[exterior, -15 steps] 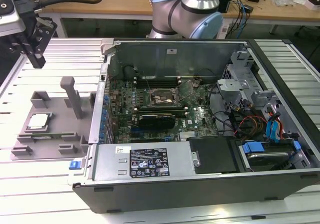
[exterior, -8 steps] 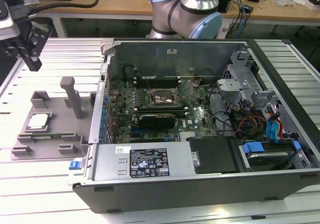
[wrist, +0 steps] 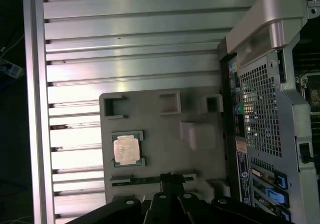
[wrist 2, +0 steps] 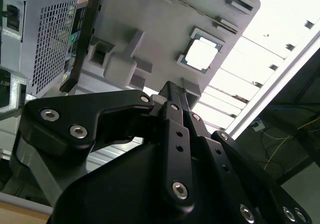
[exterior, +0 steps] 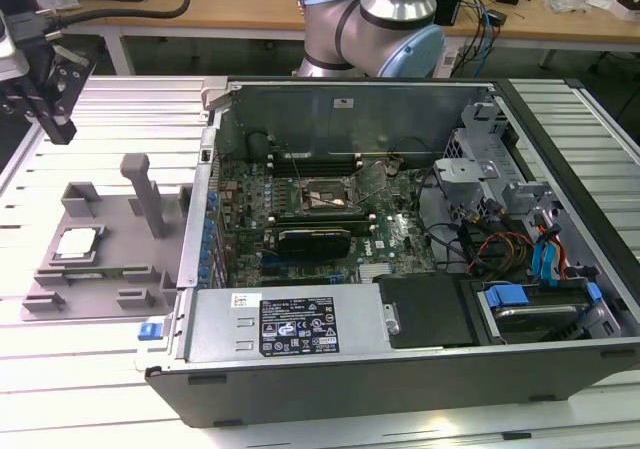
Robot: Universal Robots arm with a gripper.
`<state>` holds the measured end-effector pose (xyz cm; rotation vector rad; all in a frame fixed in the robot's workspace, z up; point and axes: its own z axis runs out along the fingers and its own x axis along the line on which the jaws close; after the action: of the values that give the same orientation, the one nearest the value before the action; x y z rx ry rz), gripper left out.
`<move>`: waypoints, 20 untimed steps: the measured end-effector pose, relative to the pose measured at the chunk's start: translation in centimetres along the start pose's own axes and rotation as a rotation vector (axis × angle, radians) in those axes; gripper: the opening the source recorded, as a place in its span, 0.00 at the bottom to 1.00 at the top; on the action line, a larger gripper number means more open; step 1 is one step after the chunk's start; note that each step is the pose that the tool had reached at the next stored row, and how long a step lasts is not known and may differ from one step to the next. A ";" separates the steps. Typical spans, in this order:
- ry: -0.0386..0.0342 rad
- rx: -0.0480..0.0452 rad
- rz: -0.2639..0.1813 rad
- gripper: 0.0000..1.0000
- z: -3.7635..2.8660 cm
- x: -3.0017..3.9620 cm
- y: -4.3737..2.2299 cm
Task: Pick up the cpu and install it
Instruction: 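Reach for the cpu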
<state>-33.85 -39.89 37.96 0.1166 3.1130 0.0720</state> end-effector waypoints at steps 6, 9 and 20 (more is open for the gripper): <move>0.0001 0.0001 0.000 0.11 0.06 0.57 -0.05; -0.0001 -0.0002 0.000 0.11 0.16 0.82 -0.07; 0.0001 -0.0001 0.000 0.11 0.57 2.24 -0.19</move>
<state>-36.07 -39.89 37.33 0.1166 3.1131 0.0722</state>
